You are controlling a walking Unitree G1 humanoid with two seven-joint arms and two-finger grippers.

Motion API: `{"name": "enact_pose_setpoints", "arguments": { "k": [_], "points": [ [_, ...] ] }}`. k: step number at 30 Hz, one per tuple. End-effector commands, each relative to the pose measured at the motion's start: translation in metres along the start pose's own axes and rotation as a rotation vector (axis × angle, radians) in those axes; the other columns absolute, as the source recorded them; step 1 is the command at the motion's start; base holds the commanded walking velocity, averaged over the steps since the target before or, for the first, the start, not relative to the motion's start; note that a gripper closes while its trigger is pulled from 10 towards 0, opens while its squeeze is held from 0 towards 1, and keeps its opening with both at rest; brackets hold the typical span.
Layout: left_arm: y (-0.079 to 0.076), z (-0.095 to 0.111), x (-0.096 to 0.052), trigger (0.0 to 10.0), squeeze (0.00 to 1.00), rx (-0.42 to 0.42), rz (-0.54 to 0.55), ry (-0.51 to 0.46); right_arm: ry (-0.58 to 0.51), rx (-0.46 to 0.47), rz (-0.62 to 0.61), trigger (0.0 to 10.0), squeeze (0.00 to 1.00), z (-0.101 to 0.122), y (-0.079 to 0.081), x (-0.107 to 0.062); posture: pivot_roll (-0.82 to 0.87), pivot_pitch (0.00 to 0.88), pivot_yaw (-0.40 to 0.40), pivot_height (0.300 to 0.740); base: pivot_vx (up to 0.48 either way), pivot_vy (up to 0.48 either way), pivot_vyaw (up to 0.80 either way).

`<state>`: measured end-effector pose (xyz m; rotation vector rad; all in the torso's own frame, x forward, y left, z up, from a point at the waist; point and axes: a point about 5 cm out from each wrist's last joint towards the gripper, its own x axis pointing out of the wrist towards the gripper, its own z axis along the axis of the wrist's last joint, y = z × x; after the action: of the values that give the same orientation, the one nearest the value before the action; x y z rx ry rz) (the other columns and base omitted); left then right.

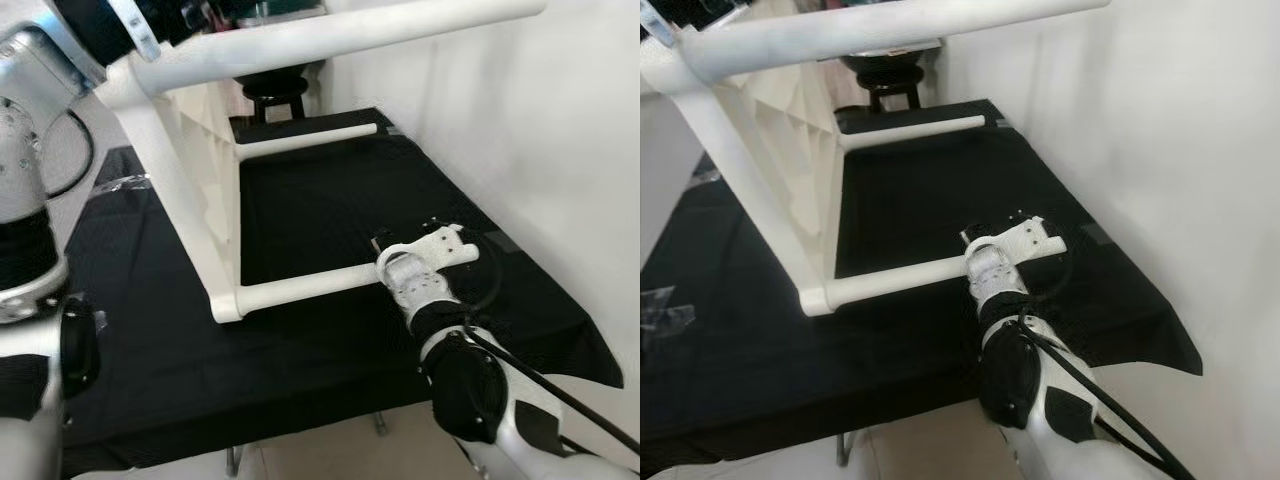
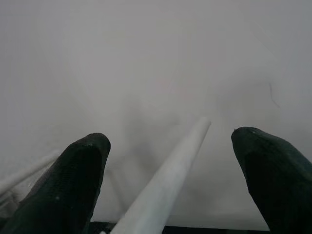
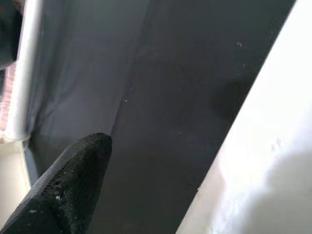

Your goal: Building children table

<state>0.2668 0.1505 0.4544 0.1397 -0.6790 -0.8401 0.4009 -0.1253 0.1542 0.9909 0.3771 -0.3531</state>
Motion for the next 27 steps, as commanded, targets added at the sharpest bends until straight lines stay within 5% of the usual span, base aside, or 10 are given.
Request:
{"name": "enact_pose_setpoints", "arguments": {
  "k": [1,7,10,11,13,14,15,16,24,27],
  "points": [
    [-0.004,0.0,-0.005,10.0,0.0,-0.009,0.0,-0.006,0.016,0.005,0.015,10.0,1.0,0.001,-0.003,-0.004,0.07,0.056,-0.041,0.74,0.0,0.0,0.0],
    [-0.008,-0.003,-0.009,10.0,0.0,-0.027,-0.003,0.004,0.053,0.047,-0.017,10.0,1.0,-0.003,-0.036,-0.037,0.07,0.057,-0.04,0.74,0.0,0.0,0.0],
    [-0.008,-0.003,-0.01,10.0,0.0,-0.029,-0.009,0.001,0.077,0.117,-0.007,10.0,0.9,-0.007,-0.052,-0.06,0.06,0.053,-0.031,0.74,0.0,0.0,0.0],
    [-0.008,-0.003,-0.01,10.0,0.0,-0.03,-0.012,-0.001,0.084,0.147,0.039,10.0,0.71,-0.006,-0.052,-0.069,0.05,0.049,-0.021,0.74,0.0,0.0,0.0],
    [-0.008,-0.003,-0.01,10.0,0.0,-0.03,-0.015,-0.003,0.088,0.163,0.073,10.0,0.71,-0.005,-0.052,-0.076,0.05,0.048,-0.019,0.74,0.0,0.0,0.0],
    [-0.008,-0.003,-0.01,10.0,0.0,-0.033,-0.017,-0.005,0.093,0.177,0.116,10.0,0.4,-0.004,-0.05,-0.082,0.04,0.043,-0.009,0.74,0.0,0.0,0.0],
    [-0.008,-0.003,-0.01,10.0,0.0,-0.033,-0.017,-0.005,0.093,0.177,0.116,10.0,0.4,-0.004,-0.05,-0.082,0.04,0.043,-0.009,0.74,0.0,0.0,0.0],
    [-0.007,-0.004,-0.01,10.0,0.0,-0.035,-0.02,-0.009,0.115,0.178,0.198,10.0,0.0,-0.003,-0.043,-0.09,0.03,0.035,-0.003,0.74,0.0,0.0,0.0],
    [-0.008,-0.005,-0.009,10.0,0.0,-0.05,-0.03,-0.035,0.139,-0.063,0.263,10.0,0.0,-0.003,-0.049,-0.112,0.02,0.014,0.009,0.74,0.0,0.0,0.0],
    [-0.01,-0.009,-0.007,10.0,0.0,-0.136,-0.048,-0.052,0.031,-0.326,0.382,10.0,0.0,0.006,-0.023,-0.103,0.03,0.006,0.017,0.74,0.0,0.0,0.0]
  ]
}}
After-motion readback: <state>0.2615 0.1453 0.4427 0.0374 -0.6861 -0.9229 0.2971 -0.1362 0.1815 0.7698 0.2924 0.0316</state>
